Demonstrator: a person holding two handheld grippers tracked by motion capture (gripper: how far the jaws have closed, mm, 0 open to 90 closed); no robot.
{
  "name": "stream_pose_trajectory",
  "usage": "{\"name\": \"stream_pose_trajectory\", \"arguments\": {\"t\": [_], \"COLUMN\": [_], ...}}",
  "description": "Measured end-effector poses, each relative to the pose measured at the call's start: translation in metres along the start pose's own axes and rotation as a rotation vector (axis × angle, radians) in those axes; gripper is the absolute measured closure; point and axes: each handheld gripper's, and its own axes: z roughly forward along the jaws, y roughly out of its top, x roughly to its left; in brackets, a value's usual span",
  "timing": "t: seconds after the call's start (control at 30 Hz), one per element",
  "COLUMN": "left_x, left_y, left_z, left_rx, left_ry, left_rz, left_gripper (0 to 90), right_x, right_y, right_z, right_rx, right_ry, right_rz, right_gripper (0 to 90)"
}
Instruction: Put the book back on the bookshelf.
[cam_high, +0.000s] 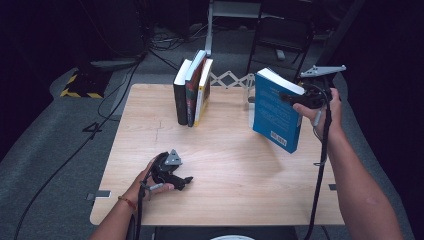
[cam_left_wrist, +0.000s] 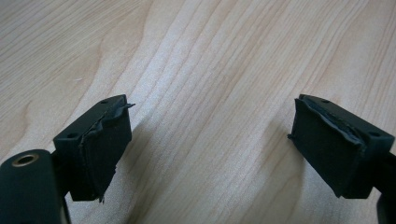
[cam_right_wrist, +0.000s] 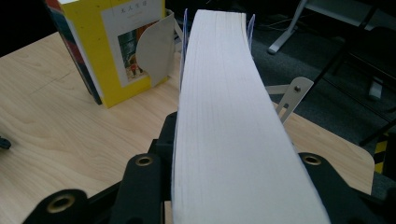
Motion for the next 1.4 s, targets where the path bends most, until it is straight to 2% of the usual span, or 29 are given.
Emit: {"name": "stream_pose_trajectory", "arguments": {"t": [0.23,0.27,0.5,0.7,0.97,1.17,1.4], "left_x": [0.000,0.000,0.000,0.000,0.000,0.000,0.000], "left_y": [0.000,0.000,0.000,0.000,0.000,0.000,0.000], "left_z": [0.000,0.000,0.000,0.000,0.000,0.000,0.000], "left_rx": [0.000,0.000,0.000,0.000,0.000,0.000,0.000], "left_ry": [0.001,0.001,0.001,-0.001,0.000,0.000,0.000], "left_rz": [-0.001,-0.001,-0.001,-0.001,-0.001,0.000,0.000], "left_gripper": [12.6,12.7,12.7,12.5,12.6,12.5,12.5], "right_x": [-0.005,-0.007,-0.011,-0.015,-0.013,-0.011,-0.009], "right_y": [0.011,0.013,0.022,0.028,0.034,0.036,0.038], "right_z": [0.013,0.016,0.025,0.033,0.050,0.060,0.075], "right_rx": [-0.011,-0.019,-0.016,-0.031,-0.045,-0.065,-0.076], "right_ry": [-0.032,-0.048,-0.073,-0.088,-0.107,-0.148,-0.169], "right_rz": [0.026,0.032,0.029,0.058,0.080,0.099,0.117], "right_gripper": [61.0,61.0,61.0,61.0,61.0,61.0,61.0]}}
